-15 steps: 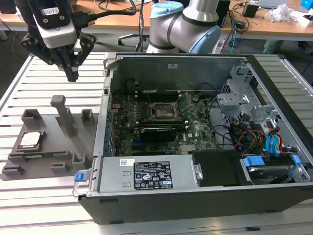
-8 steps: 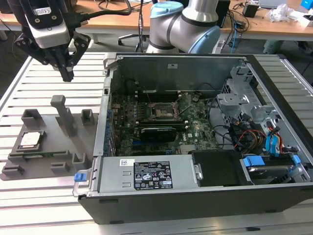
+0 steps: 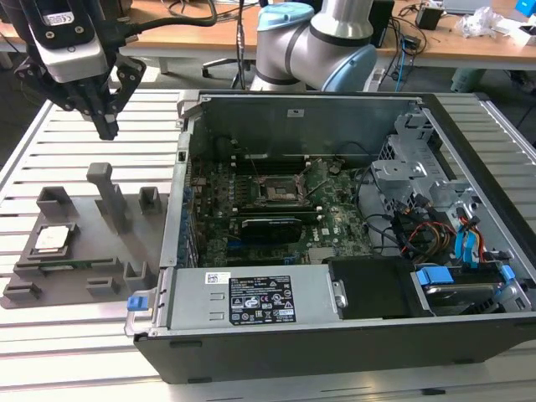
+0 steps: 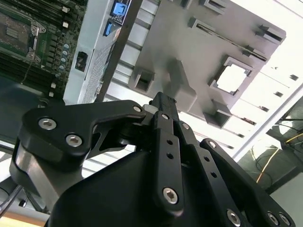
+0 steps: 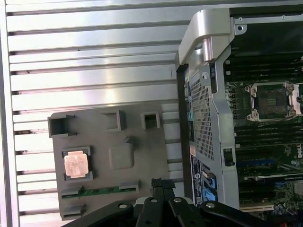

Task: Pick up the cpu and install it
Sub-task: 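Reach for the cpu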

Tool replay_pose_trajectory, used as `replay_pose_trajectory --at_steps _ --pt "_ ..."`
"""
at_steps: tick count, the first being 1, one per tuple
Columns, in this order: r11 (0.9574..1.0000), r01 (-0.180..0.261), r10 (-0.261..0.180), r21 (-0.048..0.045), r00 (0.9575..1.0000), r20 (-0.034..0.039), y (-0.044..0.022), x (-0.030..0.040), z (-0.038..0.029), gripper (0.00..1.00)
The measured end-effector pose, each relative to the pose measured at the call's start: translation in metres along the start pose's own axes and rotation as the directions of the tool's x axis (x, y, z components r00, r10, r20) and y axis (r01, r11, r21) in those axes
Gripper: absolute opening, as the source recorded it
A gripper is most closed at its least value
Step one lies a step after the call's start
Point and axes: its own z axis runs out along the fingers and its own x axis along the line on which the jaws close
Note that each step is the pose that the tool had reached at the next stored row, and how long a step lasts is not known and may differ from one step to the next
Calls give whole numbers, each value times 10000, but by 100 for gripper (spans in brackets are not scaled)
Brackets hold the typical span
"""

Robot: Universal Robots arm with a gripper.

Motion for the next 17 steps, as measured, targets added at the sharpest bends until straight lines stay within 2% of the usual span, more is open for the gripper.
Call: replay_pose_trajectory --at_steps 7,12,14,17 --pt "10000 -1 1 0 10000 0 -9 122 -3 11" --pt "10000 0 0 0 10000 0 -19 261 -5 11" --pt "10000 -1 1 0 10000 1 -26 347 -7 11" --pt "10000 0 0 0 10000 1 -31 419 -8 11"
